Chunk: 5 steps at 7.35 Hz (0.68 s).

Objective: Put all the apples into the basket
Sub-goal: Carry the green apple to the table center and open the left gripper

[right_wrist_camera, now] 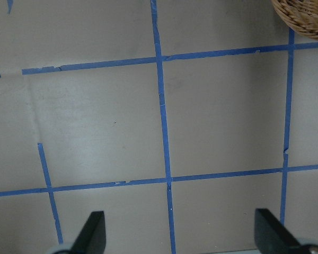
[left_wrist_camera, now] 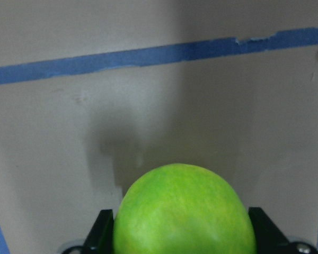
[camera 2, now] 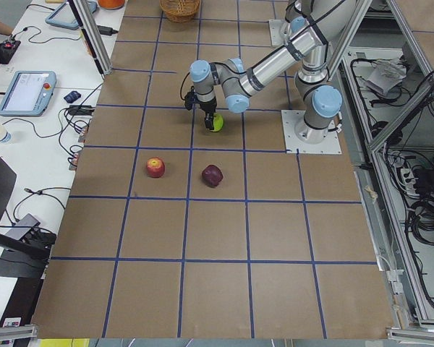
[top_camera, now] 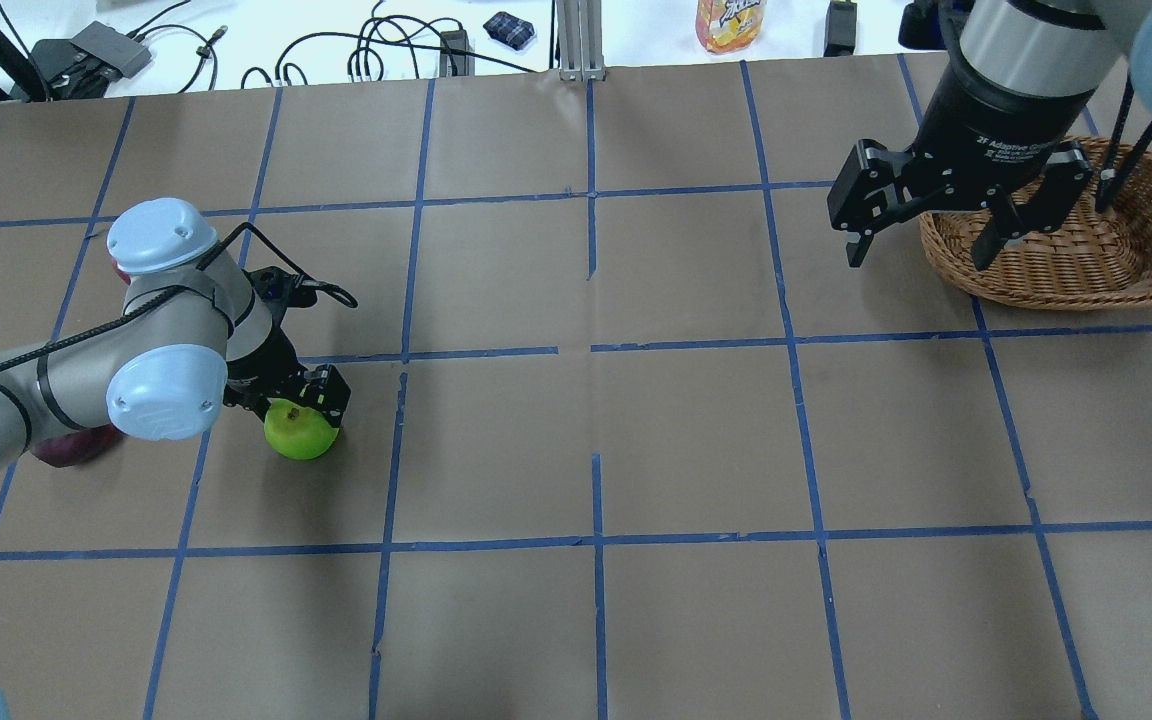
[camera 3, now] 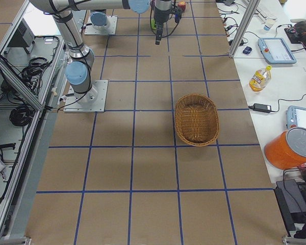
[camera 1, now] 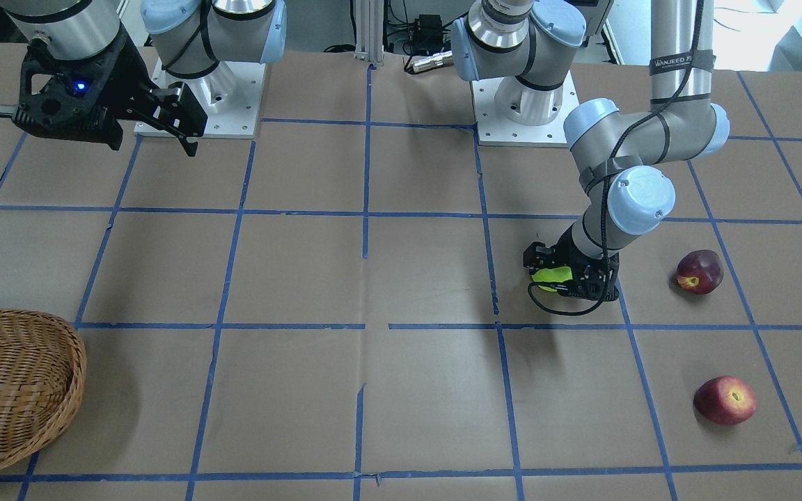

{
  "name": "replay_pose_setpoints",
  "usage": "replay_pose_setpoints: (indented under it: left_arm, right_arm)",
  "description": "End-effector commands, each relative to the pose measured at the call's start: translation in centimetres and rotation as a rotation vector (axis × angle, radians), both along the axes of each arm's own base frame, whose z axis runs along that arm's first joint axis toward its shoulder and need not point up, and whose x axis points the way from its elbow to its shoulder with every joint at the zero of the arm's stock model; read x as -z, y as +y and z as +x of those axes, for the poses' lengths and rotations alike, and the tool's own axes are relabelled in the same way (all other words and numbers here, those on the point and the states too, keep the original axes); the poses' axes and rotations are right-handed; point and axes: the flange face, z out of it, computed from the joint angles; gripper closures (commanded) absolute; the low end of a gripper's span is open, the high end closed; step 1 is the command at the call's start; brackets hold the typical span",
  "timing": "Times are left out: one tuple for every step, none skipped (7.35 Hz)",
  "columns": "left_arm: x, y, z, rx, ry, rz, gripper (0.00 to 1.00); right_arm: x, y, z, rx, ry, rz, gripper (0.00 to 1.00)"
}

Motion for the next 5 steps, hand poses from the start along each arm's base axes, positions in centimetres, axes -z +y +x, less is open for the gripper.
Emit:
replay_pose_setpoints:
  left_arm:
    - [-3.9,-3.6,-5.8,-0.168,0.043,-0.053,0.92]
    - [-5.4,-4.7,-12.2,-0.188,0.045,-0.070,0.93]
    - [-5.5,-5.3,-17.4,-0.271,0.042,-0.083,0.94]
    - [-5.0,-4.3,-23.6,-0.285,0.036,-0.081,0.94]
    - [-4.1,-4.0,-27.9,-0.303,0.044,-0.106,0.94]
  right_arm:
    - [0.5,0.3,-0.6,-0.003,0.057,0.012,0.00]
    - [0.5,0.2,-0.5,-0.003,0.049,0.010,0.00]
    - [0.4,0.2,-0.4,0.002,0.045,0.008,0.00]
    - [0.5,0.0,-0.3,0.008,0.040,0.003,0.00]
    - [0.5,-0.4,-0.3,0.007,0.040,-0.016,0.00]
